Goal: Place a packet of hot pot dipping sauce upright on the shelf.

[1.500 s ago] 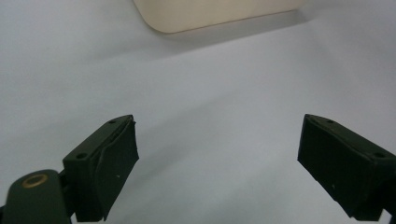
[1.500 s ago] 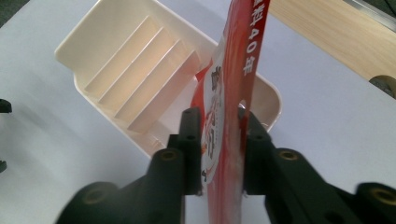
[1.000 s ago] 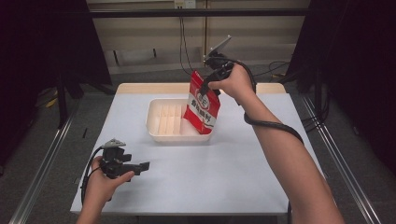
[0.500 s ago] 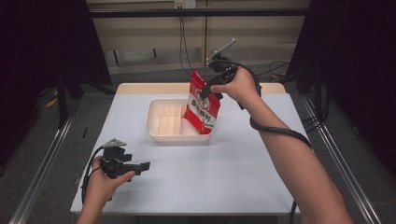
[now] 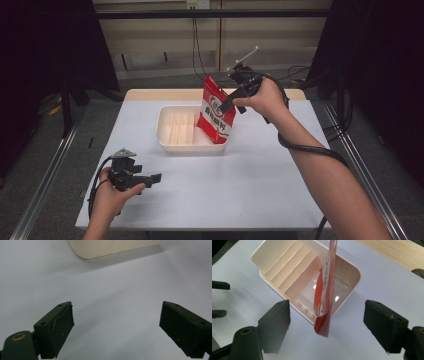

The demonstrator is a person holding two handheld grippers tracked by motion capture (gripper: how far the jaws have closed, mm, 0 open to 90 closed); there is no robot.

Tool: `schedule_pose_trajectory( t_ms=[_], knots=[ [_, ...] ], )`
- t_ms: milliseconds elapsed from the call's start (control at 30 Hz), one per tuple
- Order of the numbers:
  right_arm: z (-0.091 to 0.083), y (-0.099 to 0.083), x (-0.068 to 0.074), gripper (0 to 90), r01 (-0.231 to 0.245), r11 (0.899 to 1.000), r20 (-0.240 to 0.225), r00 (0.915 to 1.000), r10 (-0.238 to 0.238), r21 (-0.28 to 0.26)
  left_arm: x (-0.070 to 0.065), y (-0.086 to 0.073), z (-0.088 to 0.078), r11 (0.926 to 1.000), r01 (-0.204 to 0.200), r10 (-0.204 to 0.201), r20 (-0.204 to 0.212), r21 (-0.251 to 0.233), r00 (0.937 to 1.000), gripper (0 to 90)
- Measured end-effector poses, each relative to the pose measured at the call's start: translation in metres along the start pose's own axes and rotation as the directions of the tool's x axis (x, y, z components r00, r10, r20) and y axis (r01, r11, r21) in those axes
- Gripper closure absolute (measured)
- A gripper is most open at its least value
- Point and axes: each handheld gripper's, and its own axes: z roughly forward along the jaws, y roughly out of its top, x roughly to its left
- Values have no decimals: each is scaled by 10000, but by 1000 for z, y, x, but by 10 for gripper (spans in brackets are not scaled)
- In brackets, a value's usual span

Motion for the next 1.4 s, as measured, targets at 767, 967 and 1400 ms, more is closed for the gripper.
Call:
schedule_pose_trajectory(
  t_ms=[767,967,1400],
  knots=[
    [1,-37,3,212,505,9987,-235,9985,-503,61,0,0,-1,9998,-186,186,-26,115,9998,117],
    [6,-48,5,210,780,9968,-237,9967,-776,179,-1,1,-2,9998,-170,170,-53,73,9998,117],
    [13,-72,5,203,1128,9927,-121,9936,-1124,430,-1,0,0,9998,-167,167,-47,92,9998,117]
  ],
)
